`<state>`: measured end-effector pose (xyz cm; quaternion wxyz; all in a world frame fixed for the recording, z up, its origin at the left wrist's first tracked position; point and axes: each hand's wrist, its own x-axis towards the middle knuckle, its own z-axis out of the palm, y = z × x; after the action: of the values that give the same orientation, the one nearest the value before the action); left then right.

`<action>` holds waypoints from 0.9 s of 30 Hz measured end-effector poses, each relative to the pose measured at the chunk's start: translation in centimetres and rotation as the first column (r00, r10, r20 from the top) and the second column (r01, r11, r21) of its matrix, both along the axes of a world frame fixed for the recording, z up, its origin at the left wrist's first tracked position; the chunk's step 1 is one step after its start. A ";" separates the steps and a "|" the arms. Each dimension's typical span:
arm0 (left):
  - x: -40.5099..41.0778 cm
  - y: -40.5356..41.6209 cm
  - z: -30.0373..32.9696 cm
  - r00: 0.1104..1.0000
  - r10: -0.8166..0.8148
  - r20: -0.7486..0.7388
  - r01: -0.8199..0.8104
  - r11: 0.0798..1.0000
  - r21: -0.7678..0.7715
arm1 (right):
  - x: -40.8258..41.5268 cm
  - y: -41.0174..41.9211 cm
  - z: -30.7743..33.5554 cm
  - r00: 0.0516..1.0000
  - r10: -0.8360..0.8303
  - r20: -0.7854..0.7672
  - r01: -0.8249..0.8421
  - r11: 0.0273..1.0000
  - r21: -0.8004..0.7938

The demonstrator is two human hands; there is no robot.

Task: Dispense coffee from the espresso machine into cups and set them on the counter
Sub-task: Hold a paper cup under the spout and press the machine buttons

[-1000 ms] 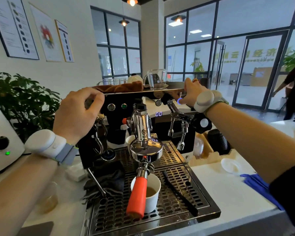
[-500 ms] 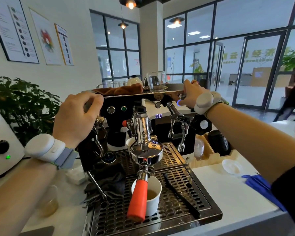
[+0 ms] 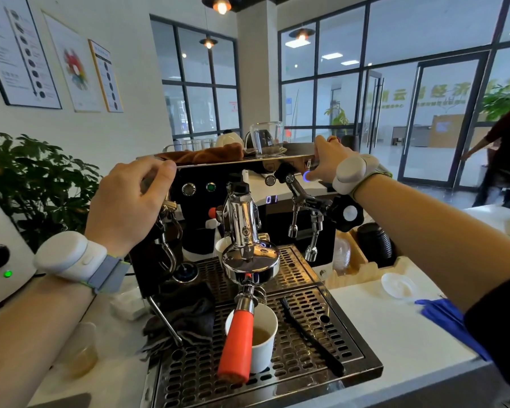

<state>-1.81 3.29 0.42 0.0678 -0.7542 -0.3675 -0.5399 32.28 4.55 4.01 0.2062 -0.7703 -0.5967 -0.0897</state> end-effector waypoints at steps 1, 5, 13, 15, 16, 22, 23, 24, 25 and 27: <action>0.0 0.0 0.0 1.000 -0.005 0.000 0.005 1.000 -0.004 | 0.0 0.0 0.0 1.000 0.001 -0.001 -0.001 1.000 0.000; 0.0 0.0 0.1 1.000 -0.008 -0.004 0.008 1.000 -0.006 | 0.1 0.0 0.0 1.000 0.009 0.006 -0.009 1.000 0.006; -0.1 0.1 0.1 1.000 -0.001 -0.011 0.001 1.000 -0.017 | 0.1 -0.1 0.1 1.000 0.006 0.029 -0.006 1.000 -0.003; -0.1 0.2 0.0 1.000 -0.007 -0.009 0.007 1.000 -0.018 | 0.0 0.0 0.1 1.000 -0.006 0.030 0.007 1.000 -0.014; -0.1 0.2 0.0 1.000 -0.009 -0.008 0.008 1.000 -0.019 | 0.0 0.0 0.1 0.999 -0.010 0.033 0.011 1.000 -0.017; -0.1 0.1 0.0 1.000 -0.013 -0.013 0.012 1.000 -0.016 | -0.3 -0.2 0.4 0.999 -0.013 0.032 0.014 1.000 -0.025; -0.1 0.1 0.0 1.000 -0.014 -0.013 0.013 1.000 -0.016 | -0.3 -0.2 0.4 0.999 -0.016 0.033 0.017 0.999 -0.029; -0.1 0.1 0.0 1.000 -0.014 -0.013 0.014 1.000 -0.017 | -0.4 -0.3 0.4 0.999 -0.023 0.038 0.024 0.999 -0.032; -0.1 0.1 0.0 1.000 -0.014 -0.013 0.013 1.000 -0.015 | -0.5 -0.3 0.3 0.998 -0.036 0.050 0.038 0.999 -0.032; -0.1 0.2 0.0 1.000 -0.012 -0.014 0.012 1.000 -0.012 | -0.8 -0.4 0.2 0.993 -0.066 0.097 0.070 0.997 -0.034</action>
<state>-1.91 3.46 0.38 0.0627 -0.7606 -0.3657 -0.5328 31.49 4.11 4.24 0.1598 -0.7886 -0.5810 -0.1224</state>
